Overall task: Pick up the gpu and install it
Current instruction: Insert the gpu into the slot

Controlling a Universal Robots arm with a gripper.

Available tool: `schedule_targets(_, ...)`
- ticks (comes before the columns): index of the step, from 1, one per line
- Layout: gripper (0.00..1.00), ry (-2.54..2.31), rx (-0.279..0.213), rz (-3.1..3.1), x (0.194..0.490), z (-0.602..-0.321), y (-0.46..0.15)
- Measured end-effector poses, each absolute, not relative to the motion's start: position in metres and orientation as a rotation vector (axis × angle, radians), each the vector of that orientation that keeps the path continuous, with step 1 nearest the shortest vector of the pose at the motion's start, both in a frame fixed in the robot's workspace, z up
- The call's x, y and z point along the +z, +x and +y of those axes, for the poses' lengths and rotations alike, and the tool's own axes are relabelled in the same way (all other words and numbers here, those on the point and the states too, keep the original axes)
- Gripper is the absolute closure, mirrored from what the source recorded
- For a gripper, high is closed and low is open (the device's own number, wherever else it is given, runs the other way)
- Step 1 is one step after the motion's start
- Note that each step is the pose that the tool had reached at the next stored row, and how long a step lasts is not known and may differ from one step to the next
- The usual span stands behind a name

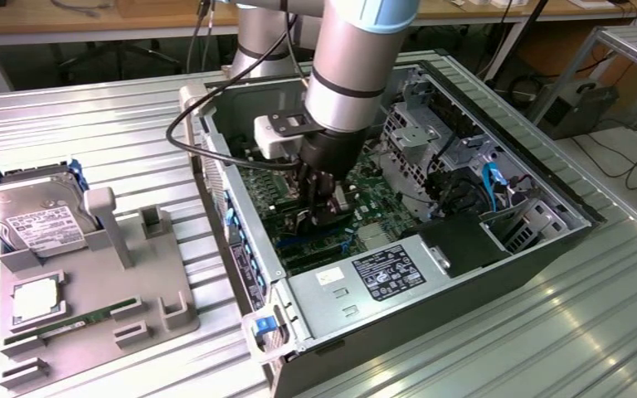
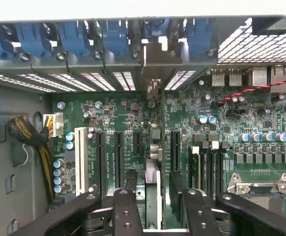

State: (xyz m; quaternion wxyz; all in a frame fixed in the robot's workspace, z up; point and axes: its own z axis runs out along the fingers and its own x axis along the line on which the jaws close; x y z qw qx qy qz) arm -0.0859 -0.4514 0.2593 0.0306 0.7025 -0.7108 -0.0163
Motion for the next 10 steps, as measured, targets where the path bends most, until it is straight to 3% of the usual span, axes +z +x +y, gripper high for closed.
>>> schedule_targets(6,0.60,2.165,-0.050,-2.191,0.287,-0.450,-0.086)
schedule_targets(9,0.75,2.165,-0.049,-2.190,0.287,-0.448,-0.086)
schedule_targets(10,0.75,2.165,-0.048,-2.191,0.287,-0.448,-0.086)
